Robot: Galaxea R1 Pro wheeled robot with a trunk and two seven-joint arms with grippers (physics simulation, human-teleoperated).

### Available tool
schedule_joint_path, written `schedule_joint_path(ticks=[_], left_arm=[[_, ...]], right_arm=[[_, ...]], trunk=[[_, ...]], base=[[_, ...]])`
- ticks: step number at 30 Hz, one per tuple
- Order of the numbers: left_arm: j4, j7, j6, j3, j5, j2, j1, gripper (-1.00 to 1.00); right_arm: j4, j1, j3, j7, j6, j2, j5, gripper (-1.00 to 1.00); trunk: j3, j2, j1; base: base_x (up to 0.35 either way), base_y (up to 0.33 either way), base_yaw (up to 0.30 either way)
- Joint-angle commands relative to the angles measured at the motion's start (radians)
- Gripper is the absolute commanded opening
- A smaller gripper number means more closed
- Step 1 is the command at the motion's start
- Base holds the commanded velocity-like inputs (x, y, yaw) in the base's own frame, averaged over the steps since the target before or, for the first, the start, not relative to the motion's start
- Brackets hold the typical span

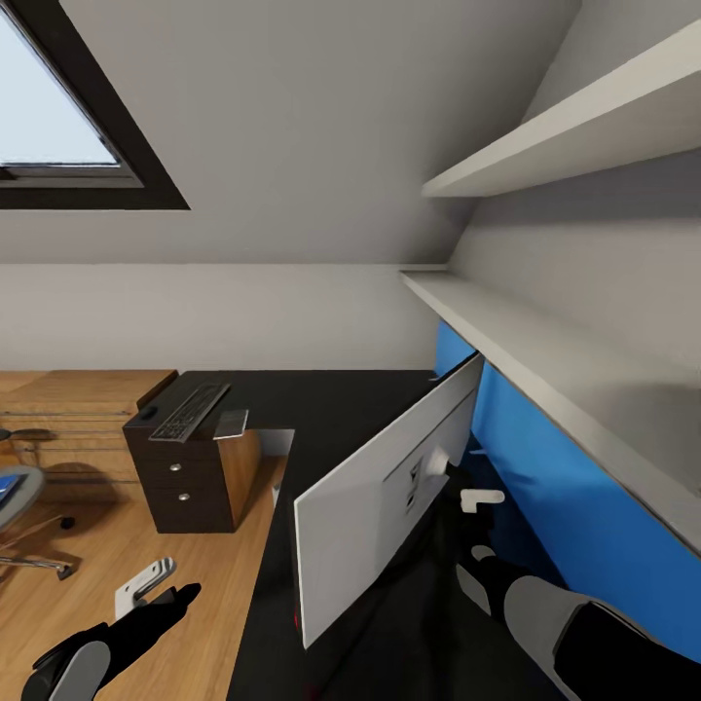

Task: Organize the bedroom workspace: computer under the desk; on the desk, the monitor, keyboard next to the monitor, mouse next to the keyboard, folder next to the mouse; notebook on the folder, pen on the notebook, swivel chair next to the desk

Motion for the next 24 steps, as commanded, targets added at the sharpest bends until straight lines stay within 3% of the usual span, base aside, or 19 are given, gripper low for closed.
schedule_joint_path(ticks=[1,24], left_arm=[[-0.002,0.009,0.003,0.0,0.011,0.0,-0.001,1.0],[-0.002,0.009,0.003,0.0,0.011,0.0,0.0,1.0]], right_arm=[[0.005,-0.001,-0.005,-0.007,-0.002,0.0,-0.035,-1.0],[0.005,-0.001,-0.006,-0.01,-0.002,-0.002,-0.035,-1.0]], trunk=[[-0.002,-0.002,0.001],[-0.002,-0.002,0.001]], base=[[0.0,0.0,-0.002],[0.0,-0.034,0.0]])
